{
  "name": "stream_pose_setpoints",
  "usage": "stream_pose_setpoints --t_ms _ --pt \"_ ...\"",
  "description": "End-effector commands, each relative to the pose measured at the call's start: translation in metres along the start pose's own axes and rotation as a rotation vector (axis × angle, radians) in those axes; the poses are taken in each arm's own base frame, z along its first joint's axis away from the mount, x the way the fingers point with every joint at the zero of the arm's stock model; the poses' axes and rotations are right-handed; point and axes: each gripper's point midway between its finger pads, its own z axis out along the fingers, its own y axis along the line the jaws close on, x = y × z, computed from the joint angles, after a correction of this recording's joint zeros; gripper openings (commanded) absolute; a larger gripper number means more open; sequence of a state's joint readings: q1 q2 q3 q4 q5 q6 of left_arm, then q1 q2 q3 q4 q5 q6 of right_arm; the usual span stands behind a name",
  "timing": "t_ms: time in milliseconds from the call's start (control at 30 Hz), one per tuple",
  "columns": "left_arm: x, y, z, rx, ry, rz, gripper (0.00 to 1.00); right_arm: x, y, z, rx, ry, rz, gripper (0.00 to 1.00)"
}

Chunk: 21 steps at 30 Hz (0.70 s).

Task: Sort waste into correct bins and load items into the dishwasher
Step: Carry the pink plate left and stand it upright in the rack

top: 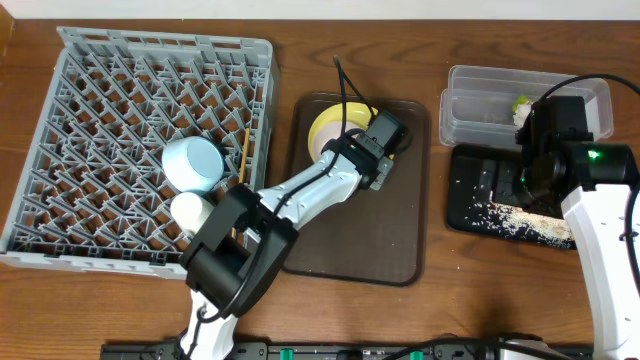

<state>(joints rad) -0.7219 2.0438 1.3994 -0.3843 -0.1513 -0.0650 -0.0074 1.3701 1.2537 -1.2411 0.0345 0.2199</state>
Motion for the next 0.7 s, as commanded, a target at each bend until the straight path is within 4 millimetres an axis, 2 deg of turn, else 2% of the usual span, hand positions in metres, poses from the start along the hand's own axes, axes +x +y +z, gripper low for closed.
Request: stream_pose_setpoints --t_ms 0,300,500,667 --pt "-0.019 0.011 -0.028 -0.045 -0.063 0.044 0.08 -0.003 -0.004 -0.006 0.010 -0.024 0.019 0.99" --pt "-0.032 0.033 -0.093 -0.079 -0.123 0.064 0.08 -0.003 -0.004 -0.006 0.010 -0.024 0.019 0.99" --pt "-0.038 0.075 -0.131 -0.100 -0.169 -0.020 0.08 -0.003 -0.004 -0.006 0.010 -0.024 0.019 0.99" --pt "-0.045 0.108 -0.161 0.072 -0.240 -0.128 0.08 -0.002 -0.004 -0.006 0.011 -0.021 0.018 0.99"
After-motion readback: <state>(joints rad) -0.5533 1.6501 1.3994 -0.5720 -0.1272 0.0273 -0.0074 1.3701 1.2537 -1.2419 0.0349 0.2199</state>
